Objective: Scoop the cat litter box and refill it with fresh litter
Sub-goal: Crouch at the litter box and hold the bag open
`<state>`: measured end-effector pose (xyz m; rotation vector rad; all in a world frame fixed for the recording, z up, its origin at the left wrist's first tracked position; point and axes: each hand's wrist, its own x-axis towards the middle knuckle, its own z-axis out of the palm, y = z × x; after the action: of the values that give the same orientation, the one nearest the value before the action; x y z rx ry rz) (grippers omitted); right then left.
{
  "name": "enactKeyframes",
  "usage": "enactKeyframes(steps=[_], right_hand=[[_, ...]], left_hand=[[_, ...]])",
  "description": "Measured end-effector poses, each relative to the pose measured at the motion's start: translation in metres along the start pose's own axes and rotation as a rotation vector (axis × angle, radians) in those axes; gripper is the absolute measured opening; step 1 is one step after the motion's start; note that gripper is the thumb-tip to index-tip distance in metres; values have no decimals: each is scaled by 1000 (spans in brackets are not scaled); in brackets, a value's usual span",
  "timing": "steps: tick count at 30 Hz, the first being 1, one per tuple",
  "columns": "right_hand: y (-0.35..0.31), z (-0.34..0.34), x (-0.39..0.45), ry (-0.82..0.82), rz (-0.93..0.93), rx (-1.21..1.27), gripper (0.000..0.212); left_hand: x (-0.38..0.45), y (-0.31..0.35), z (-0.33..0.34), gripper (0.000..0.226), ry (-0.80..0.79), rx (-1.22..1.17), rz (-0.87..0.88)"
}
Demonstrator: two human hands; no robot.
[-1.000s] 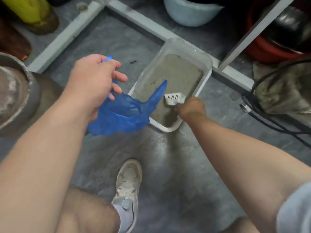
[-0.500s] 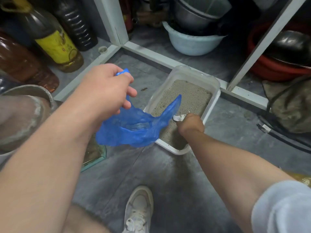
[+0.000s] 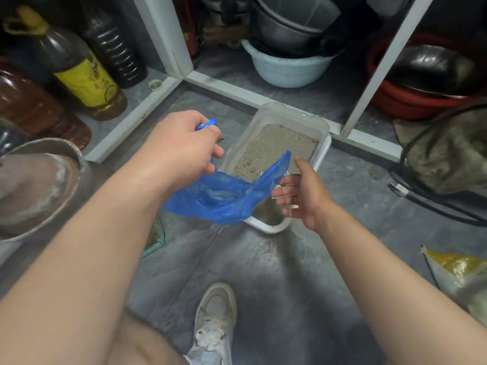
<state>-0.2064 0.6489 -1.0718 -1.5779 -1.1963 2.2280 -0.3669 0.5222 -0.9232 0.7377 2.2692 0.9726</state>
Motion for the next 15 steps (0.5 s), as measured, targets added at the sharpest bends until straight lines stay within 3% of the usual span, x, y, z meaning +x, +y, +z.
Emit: enactKeyframes(steps=[2, 7, 12, 15], right_hand=[[0, -8, -15, -32, -13, -100, 69], [23, -33, -39, 65, -73, -244, 58], [56, -81, -47, 281, -109, -161, 23], [64, -116, -43, 363, -117, -129, 12]], left_hand=[[-11, 1, 14, 15, -29, -24, 6], [-50, 13, 54, 14, -105, -150, 80], [-89, 11, 86, 13, -250, -234, 71], [-97, 10, 99, 14, -354, -198, 73]])
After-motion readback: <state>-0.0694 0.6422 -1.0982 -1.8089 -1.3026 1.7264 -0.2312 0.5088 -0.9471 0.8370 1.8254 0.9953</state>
